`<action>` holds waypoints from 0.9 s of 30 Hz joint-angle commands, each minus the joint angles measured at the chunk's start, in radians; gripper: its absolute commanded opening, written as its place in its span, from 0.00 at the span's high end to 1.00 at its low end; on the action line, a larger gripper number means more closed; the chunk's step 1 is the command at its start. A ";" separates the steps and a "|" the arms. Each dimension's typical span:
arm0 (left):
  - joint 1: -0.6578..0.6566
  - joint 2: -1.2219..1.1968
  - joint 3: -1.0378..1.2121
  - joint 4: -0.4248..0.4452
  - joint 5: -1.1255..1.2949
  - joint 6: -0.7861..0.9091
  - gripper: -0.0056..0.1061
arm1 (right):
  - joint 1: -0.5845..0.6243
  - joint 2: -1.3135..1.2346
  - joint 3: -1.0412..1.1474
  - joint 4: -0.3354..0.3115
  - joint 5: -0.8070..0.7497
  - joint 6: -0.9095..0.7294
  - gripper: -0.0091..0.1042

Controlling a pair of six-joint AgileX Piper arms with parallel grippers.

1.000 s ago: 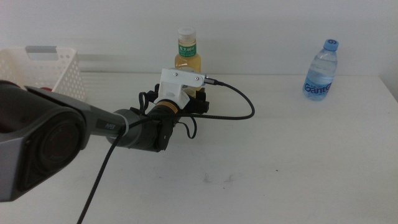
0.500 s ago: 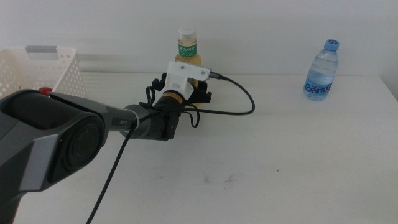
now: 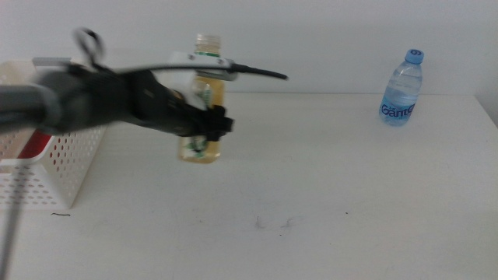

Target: Use arms to grab the bottles and put them into the dustbin to the left of the table.

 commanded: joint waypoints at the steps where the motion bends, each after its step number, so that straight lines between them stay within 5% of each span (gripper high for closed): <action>1: 0.026 -0.119 0.012 0.053 0.139 0.000 0.97 | -0.008 -0.005 0.003 -0.006 -0.005 -0.002 0.23; 9: 0.114 -0.286 -0.035 0.335 0.411 -0.190 0.97 | -0.008 -0.005 0.003 -0.006 -0.005 -0.002 0.23; 14: 0.280 -0.288 -0.203 0.369 0.706 -0.191 0.97 | -0.008 -0.005 0.003 -0.006 -0.005 -0.002 0.23; 21: 0.514 -0.164 -0.424 0.319 0.852 -0.102 0.97 | -0.008 -0.005 0.003 -0.006 -0.005 -0.002 0.23; 27: 0.585 -0.048 -0.476 0.307 0.843 -0.049 0.97 | -0.008 -0.005 0.003 -0.006 -0.005 -0.002 0.23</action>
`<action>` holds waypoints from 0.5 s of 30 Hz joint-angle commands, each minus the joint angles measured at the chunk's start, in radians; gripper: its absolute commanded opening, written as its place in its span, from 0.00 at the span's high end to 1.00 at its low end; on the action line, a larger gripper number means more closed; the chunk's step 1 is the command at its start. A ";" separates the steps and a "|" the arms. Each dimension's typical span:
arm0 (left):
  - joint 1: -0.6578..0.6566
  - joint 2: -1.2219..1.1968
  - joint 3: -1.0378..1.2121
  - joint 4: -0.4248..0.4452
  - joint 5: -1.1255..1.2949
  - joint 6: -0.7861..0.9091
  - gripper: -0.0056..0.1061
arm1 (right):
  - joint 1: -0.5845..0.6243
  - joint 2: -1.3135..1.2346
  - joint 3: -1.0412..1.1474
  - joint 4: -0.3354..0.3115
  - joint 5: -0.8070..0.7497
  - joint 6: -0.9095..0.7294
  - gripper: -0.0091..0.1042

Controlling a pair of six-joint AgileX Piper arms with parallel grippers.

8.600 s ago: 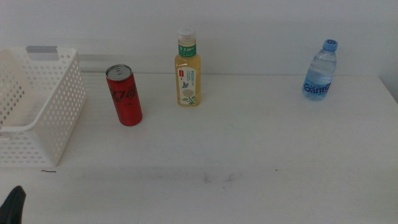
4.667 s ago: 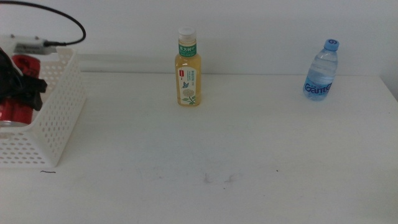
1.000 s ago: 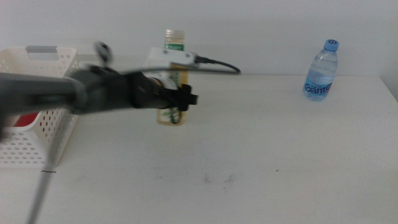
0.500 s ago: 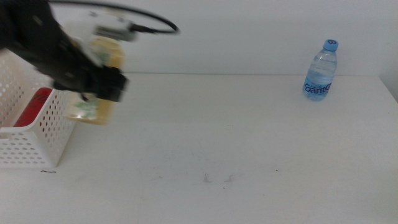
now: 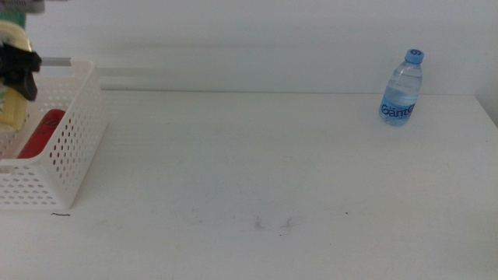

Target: Use arms to grab the bottles and put them into the dustbin to the left of the table.

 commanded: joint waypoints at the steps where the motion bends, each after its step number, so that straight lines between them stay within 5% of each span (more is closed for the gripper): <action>1: 0.013 0.020 -0.026 -0.022 -0.042 0.010 0.97 | -0.008 -0.005 0.003 -0.006 -0.005 -0.002 0.23; 15: 0.025 0.147 -0.026 -0.008 -0.053 0.008 0.91 | -0.008 -0.005 0.003 -0.006 -0.005 -0.002 0.23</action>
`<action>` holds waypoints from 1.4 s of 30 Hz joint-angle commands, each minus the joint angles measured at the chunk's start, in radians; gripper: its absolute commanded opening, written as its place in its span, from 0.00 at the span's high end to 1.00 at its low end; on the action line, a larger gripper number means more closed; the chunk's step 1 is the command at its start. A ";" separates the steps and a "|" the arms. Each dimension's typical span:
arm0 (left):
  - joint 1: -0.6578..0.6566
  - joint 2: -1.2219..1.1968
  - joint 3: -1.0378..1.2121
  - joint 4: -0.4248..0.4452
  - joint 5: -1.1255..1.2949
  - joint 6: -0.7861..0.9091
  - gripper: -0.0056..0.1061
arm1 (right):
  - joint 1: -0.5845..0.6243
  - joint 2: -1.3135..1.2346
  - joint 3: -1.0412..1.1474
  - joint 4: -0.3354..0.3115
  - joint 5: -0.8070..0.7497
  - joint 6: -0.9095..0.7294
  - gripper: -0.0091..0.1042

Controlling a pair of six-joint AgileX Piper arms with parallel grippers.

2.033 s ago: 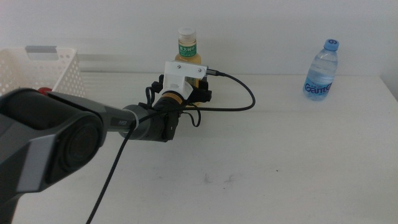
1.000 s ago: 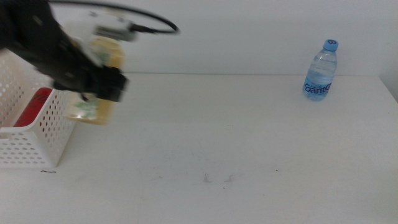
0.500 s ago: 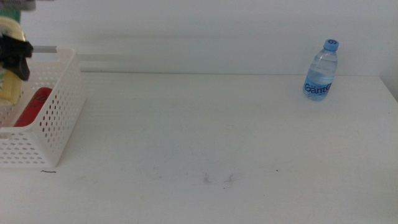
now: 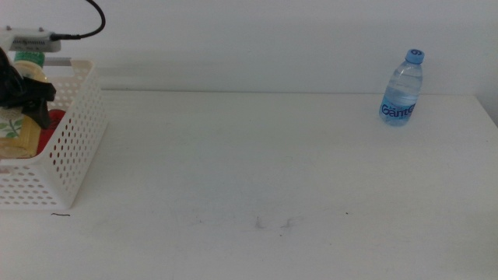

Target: Use arms to grab the bottles and put them into the dustbin to the left of the table.

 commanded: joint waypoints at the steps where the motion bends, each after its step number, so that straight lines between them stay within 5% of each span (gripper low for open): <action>1: 0.007 -0.010 -0.020 -0.010 -0.023 0.001 0.87 | -0.008 -0.005 0.003 -0.006 -0.005 -0.002 0.23; 12: 0.009 -0.013 -0.001 0.059 -0.002 -0.044 0.12 | -0.008 -0.005 0.003 -0.006 -0.005 -0.002 0.23; 26: -0.081 -0.554 -0.001 -0.163 0.084 0.045 0.11 | -0.008 -0.005 0.003 -0.006 -0.005 -0.002 0.23; 35: -0.302 -0.954 0.021 -0.435 0.092 0.175 0.11 | -0.008 -0.005 0.003 -0.006 -0.005 -0.002 0.23; 42: -0.321 -1.020 0.049 -0.477 0.069 0.179 0.11 | -0.008 -0.005 0.003 -0.006 -0.005 -0.002 0.23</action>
